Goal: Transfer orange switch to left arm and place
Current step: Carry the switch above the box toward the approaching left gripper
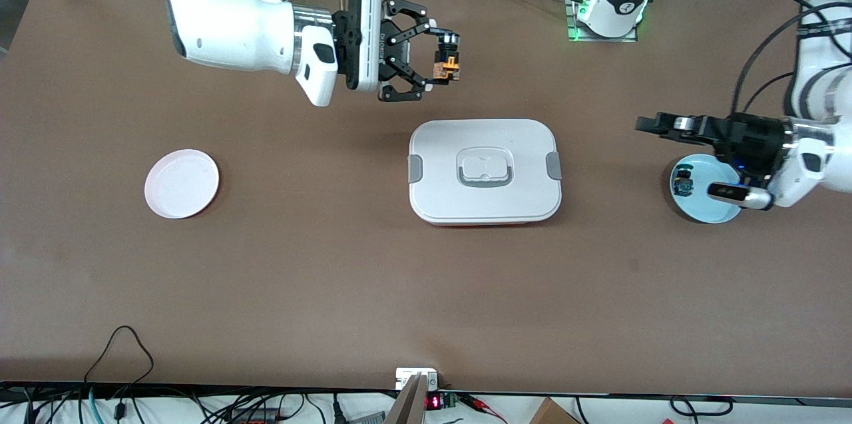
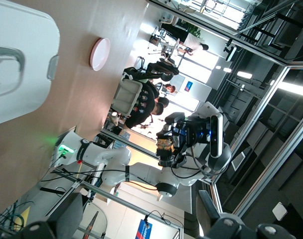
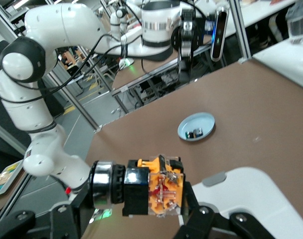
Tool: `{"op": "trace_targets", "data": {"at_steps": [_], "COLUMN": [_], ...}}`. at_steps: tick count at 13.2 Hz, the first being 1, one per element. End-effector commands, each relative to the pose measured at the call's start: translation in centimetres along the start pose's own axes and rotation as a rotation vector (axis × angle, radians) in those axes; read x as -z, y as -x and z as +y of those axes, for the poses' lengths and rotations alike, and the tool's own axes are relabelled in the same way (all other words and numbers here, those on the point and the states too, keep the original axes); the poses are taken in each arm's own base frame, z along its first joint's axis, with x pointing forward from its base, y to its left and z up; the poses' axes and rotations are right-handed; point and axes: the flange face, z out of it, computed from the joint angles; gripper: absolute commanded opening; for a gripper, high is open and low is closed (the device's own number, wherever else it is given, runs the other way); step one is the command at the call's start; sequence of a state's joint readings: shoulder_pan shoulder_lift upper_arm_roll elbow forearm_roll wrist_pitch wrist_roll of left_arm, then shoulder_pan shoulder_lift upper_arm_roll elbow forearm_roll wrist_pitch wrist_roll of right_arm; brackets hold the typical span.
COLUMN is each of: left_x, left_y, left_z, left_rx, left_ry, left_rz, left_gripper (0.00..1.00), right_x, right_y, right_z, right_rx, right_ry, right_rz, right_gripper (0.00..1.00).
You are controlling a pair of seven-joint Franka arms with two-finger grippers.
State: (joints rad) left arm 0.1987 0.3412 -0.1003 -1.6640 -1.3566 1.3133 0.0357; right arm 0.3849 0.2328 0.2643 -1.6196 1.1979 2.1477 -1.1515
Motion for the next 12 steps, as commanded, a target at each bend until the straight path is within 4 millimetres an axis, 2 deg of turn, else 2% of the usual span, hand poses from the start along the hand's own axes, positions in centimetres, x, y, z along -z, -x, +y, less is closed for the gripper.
{"op": "trace_targets", "data": {"at_steps": [1,4,7,9,12], "left_x": [-6.0,-11.0,-14.2,-16.3,-17.2], "left_y": [2.5,3.1,3.0,3.7,4.9], "left_z": [1.1,2.6,3.6,3.9,4.3], "left_rx": [0.026,0.042,0.062,0.052,0.038], "left_ry": [0.024,-0.01,0.016,-0.001,-0.021], "left_rz": [0.081,0.115,0.134,0.13,0.121], "left_gripper": [1.0,1.0,1.0,1.0,1.0], "right_x": [-2.1,-4.3,-5.4,-5.9,-6.0], "right_y": [0.4,1.3,1.9,2.0,2.2], "right_z": [0.5,1.0,1.6,1.7,1.9], "right_rx": [0.053,0.119,0.184,0.206,0.207], "right_ry": [0.006,-0.011,-0.013,-0.006,0.002], "right_rz": [0.12,0.239,0.35,0.428,0.448], "right_gripper": [0.0,0.0,0.0,0.0,0.0]}}
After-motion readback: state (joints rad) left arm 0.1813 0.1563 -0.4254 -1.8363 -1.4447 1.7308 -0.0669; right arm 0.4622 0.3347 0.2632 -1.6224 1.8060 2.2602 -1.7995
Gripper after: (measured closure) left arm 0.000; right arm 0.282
